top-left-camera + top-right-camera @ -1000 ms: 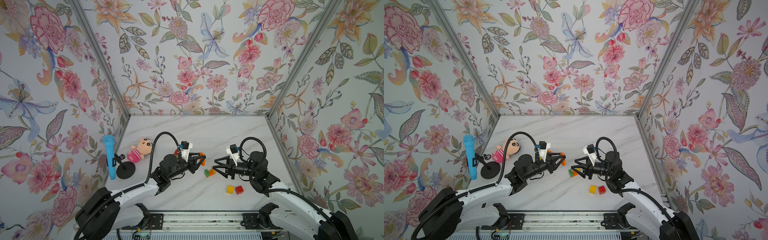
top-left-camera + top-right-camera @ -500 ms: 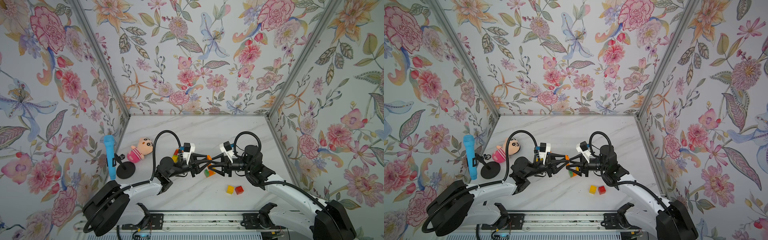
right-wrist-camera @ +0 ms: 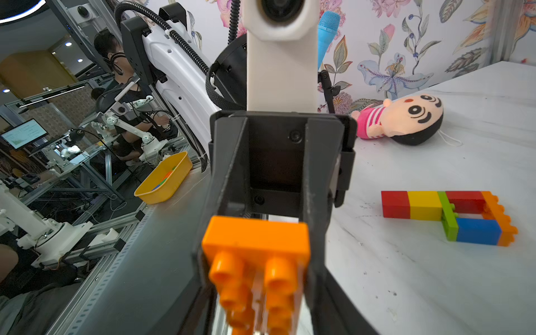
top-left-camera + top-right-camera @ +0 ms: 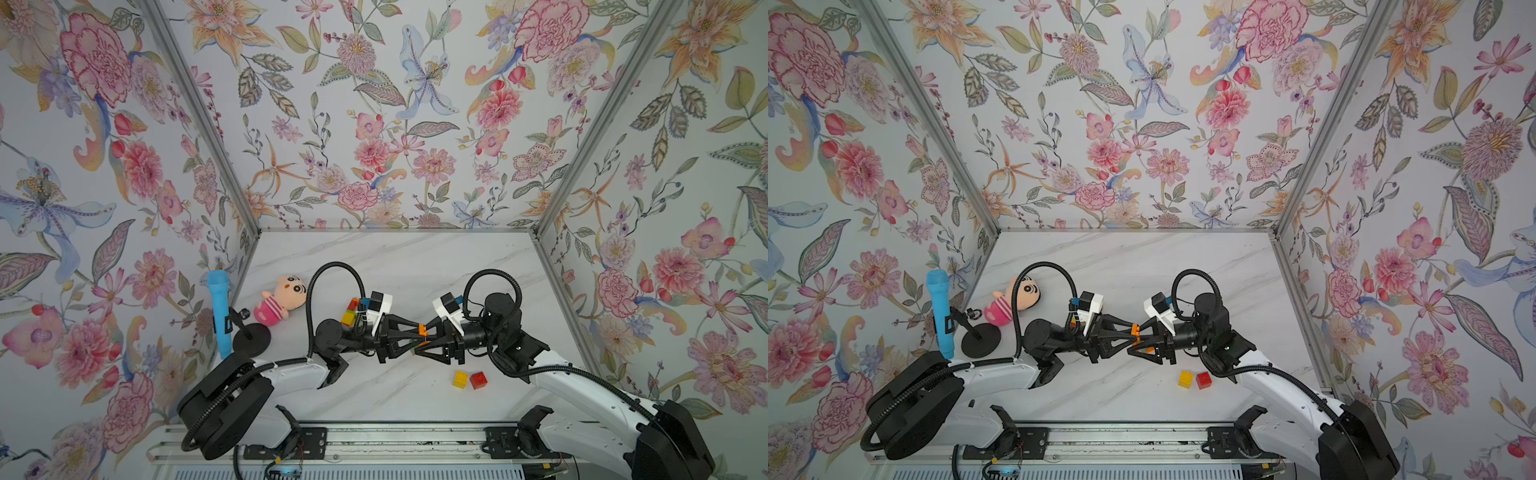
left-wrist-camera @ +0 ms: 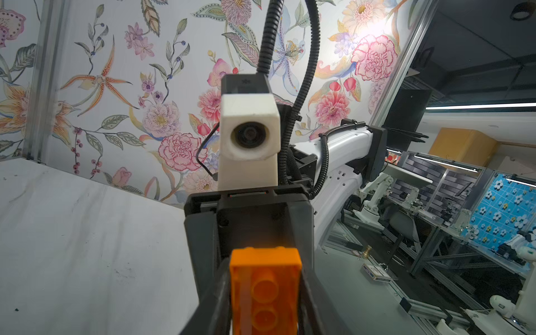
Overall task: Assemble the letter p with lego
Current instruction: Adjust the lego brick at the center of the board.
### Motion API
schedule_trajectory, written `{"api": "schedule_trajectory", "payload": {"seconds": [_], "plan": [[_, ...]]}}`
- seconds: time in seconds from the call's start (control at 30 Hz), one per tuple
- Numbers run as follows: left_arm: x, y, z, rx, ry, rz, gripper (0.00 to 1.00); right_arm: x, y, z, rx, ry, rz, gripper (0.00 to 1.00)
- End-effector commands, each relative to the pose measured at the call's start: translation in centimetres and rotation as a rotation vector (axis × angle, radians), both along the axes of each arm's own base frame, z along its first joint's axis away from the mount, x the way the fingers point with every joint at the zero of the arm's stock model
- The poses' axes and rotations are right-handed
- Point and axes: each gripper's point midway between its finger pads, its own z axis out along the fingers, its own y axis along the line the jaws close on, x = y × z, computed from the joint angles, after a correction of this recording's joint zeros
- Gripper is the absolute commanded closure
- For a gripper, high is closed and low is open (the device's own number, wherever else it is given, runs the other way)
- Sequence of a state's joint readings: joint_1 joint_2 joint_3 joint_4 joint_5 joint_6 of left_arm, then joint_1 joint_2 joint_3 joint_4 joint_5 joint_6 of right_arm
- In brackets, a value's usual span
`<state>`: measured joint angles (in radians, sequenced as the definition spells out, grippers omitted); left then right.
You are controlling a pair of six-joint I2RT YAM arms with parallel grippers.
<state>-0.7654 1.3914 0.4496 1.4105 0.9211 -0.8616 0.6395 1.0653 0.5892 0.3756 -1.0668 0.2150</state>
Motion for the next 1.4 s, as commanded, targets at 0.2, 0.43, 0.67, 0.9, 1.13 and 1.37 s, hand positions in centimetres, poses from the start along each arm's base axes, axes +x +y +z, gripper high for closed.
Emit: {"api": "schedule_trajectory", "payload": {"seconds": [0.2,0.43,0.67,0.9,1.13,1.37], "plan": [[-0.7,0.8,0.4,0.019,-0.066,0.000,0.86,-0.7,-0.2,1.7,0.027,-0.062,0.028,0.57],[-0.2,0.9,0.0,0.055,-0.076,0.045,0.85,-0.1,-0.2,1.4,0.013,-0.067,-0.016,0.61],[0.0,1.0,0.6,0.030,-0.070,0.058,0.85,-1.3,0.4,1.6,0.019,-0.055,0.042,0.67],[0.3,1.0,0.2,0.034,-0.063,0.083,0.84,-1.0,0.5,1.7,0.023,-0.069,0.021,0.72],[1.5,1.1,-0.8,0.077,-0.052,0.156,0.71,0.0,0.1,1.8,0.004,-0.055,-0.040,0.87],[7.7,4.6,-5.3,0.315,-0.014,0.602,0.02,5.9,-3.4,-0.1,-0.099,0.044,-0.351,0.94]]}}
